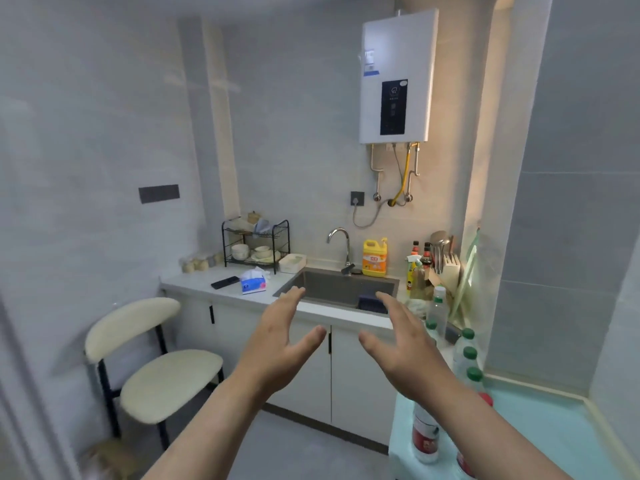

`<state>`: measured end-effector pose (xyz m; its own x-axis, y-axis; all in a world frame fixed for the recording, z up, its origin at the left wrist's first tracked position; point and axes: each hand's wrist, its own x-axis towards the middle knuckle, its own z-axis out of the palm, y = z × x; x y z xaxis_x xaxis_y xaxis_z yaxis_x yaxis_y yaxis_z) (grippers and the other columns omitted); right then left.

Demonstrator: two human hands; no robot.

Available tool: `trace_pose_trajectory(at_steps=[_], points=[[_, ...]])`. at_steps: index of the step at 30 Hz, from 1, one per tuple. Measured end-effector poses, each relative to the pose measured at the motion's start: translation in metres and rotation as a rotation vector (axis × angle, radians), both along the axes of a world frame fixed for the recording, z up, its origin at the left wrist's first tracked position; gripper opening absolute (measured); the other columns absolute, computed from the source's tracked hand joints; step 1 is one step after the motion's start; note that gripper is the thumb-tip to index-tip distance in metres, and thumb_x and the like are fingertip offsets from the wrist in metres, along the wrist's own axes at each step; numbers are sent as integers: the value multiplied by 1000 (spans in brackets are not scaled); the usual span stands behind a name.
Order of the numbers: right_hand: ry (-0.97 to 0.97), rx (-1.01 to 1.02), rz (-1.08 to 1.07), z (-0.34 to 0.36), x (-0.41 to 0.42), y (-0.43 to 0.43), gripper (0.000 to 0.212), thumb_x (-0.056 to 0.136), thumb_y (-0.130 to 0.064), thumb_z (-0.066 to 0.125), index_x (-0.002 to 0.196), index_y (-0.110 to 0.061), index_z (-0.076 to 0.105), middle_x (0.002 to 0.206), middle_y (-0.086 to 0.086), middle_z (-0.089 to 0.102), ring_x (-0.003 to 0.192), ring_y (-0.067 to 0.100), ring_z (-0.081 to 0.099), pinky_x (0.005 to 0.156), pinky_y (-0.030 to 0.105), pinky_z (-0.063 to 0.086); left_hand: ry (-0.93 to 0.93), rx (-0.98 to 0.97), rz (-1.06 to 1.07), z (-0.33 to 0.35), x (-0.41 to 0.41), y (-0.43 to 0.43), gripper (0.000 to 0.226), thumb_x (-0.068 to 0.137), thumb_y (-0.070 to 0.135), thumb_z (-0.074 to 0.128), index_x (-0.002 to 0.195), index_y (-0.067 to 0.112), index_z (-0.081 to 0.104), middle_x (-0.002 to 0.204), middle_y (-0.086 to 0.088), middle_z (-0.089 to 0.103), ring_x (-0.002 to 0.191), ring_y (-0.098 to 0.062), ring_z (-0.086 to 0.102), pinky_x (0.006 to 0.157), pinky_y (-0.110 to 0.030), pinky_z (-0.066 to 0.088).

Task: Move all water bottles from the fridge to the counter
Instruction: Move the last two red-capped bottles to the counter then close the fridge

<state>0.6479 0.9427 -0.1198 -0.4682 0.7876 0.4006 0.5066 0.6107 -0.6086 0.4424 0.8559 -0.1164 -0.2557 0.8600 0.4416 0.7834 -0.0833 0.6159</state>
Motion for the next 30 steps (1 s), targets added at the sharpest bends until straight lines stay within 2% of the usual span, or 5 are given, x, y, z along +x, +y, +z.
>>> trace_pose_trajectory(at_steps=[5,16,20,25,30], points=[[14,-28,126,-10,-12,-65,71,95,-48,53,155,-31,19,162,-5,21,148,15,18,116,34,22,43,-31,172,3,0,-99,98,69,75,35,155,32,21,163,9,22,147,-7,18,110,-22,14],[11,-59,564,-10,-113,-208,68,94,-49,55,153,-32,25,159,-8,29,143,11,27,113,32,26,12,-61,597,-8,-36,-311,77,89,57,52,155,35,19,161,13,21,147,-5,15,114,-27,18],[-15,-113,744,-15,-162,-280,79,81,-65,49,151,-31,31,153,-9,38,133,7,35,112,35,34,-49,-88,792,-21,-55,-399,74,92,53,55,154,35,20,162,12,22,148,-9,17,118,-33,21],[-80,-84,943,-33,-216,-361,68,95,-53,51,153,-33,23,154,-13,31,138,4,28,111,26,25,-148,-62,1024,-41,-67,-506,68,95,46,55,154,29,25,158,9,29,144,-9,27,112,-25,24],[-126,-44,1048,-33,-264,-432,66,96,-51,50,153,-33,21,157,-13,27,142,6,24,112,25,23,-208,-24,1167,-50,-91,-596,66,94,45,57,152,34,27,159,9,28,146,-11,24,118,-31,22]])
